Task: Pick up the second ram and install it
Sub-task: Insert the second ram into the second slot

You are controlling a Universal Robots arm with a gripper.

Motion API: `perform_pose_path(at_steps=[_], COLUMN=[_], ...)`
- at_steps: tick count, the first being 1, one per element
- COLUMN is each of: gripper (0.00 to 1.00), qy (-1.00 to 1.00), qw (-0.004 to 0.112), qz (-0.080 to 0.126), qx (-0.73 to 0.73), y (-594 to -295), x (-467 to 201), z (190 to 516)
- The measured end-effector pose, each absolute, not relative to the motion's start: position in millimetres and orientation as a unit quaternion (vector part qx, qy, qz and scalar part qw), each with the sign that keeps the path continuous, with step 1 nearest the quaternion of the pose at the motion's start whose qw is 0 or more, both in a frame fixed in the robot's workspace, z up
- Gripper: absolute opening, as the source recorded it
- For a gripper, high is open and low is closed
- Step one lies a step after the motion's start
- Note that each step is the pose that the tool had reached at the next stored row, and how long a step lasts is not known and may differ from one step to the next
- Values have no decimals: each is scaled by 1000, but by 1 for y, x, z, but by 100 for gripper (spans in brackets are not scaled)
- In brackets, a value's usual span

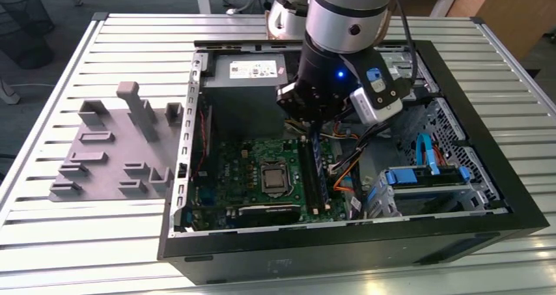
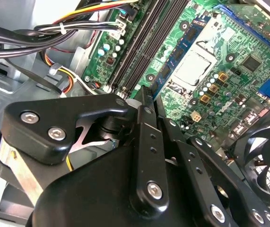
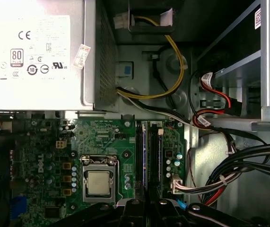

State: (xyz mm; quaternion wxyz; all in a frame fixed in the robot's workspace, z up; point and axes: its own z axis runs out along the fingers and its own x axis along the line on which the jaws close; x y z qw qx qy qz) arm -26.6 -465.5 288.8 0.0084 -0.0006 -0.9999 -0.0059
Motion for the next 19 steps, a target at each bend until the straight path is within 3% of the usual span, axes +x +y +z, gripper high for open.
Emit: perform_pose_path(at_steps=[19], gripper=[14], qy=[-1000], qw=[11], qz=[-6], qx=[-1], y=[-471], x=[-25], z=[277])
